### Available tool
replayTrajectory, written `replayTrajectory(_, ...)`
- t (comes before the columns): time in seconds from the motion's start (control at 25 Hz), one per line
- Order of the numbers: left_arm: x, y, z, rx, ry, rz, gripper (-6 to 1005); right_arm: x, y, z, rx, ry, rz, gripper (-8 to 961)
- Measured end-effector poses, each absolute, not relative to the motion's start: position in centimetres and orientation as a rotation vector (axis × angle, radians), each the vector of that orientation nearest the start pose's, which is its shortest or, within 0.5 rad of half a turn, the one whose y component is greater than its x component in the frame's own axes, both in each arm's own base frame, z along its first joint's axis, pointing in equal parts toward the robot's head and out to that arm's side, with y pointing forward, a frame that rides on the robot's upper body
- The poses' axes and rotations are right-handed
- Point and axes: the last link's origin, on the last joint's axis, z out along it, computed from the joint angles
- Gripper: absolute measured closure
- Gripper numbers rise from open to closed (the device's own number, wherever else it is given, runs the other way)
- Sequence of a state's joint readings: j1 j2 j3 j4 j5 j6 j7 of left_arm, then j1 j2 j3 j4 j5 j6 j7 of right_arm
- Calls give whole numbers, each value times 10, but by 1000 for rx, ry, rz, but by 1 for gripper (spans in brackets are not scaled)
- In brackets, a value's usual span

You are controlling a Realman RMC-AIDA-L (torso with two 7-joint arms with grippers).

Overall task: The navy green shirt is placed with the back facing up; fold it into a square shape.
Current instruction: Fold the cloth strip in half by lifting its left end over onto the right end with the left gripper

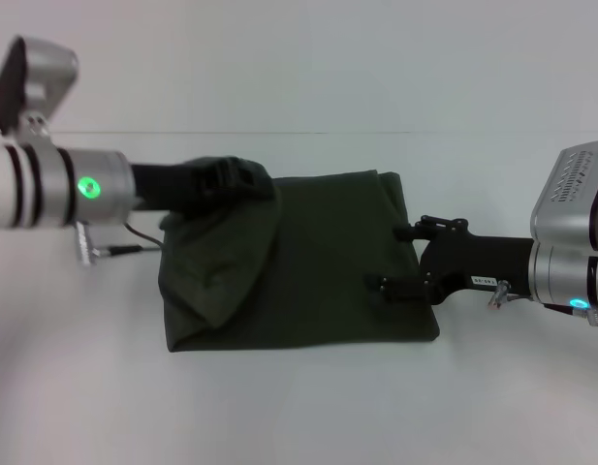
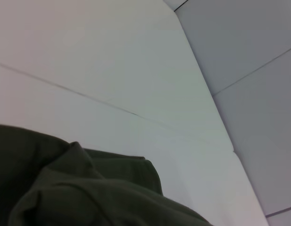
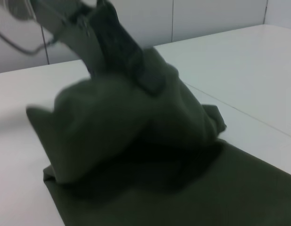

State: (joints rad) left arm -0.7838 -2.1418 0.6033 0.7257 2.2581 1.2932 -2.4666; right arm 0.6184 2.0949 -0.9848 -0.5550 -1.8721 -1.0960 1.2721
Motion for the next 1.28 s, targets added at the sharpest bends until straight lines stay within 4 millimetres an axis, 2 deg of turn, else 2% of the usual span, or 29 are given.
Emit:
replayTrajectory(0.24,-210,399,-43,-2157,-1862,-861,905,252,376,-49,-2637,456,380,37)
replayTrajectory(0.4,-215,395,-56,-2125,-1871,-892,904,252,377,-49,-2633,456,377,37)
replayTrajectory(0.92,-209,390,-75,-2090,-1877,-1032,903,253,376,-49,-2630,465,376,37)
replayTrajectory(1.28,-205,384,-84,-2080,-1789,-1170,902,258,375,-47,-2617,486,372,36)
